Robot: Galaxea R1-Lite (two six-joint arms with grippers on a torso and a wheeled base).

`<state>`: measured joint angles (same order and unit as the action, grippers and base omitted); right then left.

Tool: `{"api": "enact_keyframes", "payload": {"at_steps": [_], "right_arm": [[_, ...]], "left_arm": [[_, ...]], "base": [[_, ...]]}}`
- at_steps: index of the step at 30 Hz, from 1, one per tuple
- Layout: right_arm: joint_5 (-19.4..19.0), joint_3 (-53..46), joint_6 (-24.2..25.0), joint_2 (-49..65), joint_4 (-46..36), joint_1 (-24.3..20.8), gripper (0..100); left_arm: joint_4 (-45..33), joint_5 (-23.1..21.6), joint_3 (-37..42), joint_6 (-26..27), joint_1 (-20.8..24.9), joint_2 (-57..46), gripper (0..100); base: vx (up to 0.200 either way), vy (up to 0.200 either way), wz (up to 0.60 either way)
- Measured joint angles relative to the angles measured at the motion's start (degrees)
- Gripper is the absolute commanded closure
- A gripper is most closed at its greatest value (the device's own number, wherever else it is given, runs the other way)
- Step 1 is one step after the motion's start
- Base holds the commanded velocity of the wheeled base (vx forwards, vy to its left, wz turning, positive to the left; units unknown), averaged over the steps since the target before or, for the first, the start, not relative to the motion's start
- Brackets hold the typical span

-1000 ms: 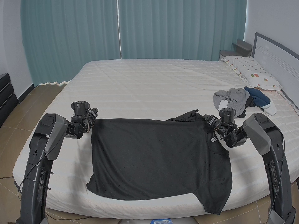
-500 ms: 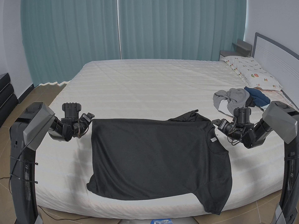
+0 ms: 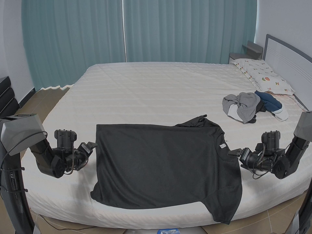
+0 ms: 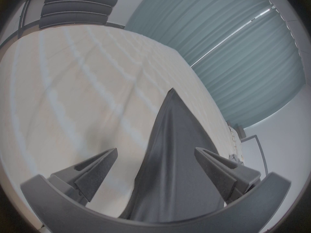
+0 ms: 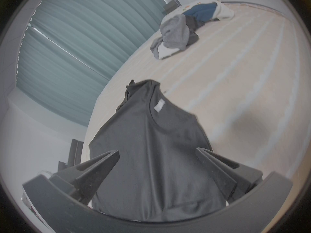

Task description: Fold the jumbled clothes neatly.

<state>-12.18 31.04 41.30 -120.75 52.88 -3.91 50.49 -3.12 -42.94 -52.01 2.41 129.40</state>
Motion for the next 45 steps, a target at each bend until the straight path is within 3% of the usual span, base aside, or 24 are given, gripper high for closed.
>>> {"api": "enact_keyframes", "payload": {"at_steps": [8, 12, 22, 34, 35, 45], "right_arm": [[-7.5, -12.7, 2.6, 3.6, 8.1, 0.8, 0], [-8.0, -14.6, 2.9, 3.9, 8.7, 1.0, 0], [-8.3, -16.0, 2.9, 4.0, 8.9, 0.9, 0], [-8.4, -16.0, 2.9, 3.9, 9.0, 0.5, 0], [-8.4, -16.0, 2.9, 3.9, 9.0, 0.5, 0], [-8.4, -16.1, 2.9, 3.9, 9.0, 0.5, 0]], "left_arm": [[5.9, -2.0, 14.2, 0.1, 2.3, -3.4, 0], [6.3, -2.2, 16.8, 0.3, 3.6, -4.1, 0], [6.3, -1.2, 19.2, 0.5, 7.4, -4.2, 0], [6.4, 2.0, 15.9, 0.4, 9.4, -1.8, 0], [6.3, 2.3, 15.5, 0.4, 9.5, -1.5, 100], [6.2, 7.0, 14.3, 0.7, 10.9, 0.6, 100]], "base": [[-0.2, 0.0, 0.0], [-0.2, 0.0, 0.0], [0.0, 0.0, 0.0], [0.0, 0.0, 0.0], [0.0, 0.0, 0.0], [0.0, 0.0, 0.0]]}}
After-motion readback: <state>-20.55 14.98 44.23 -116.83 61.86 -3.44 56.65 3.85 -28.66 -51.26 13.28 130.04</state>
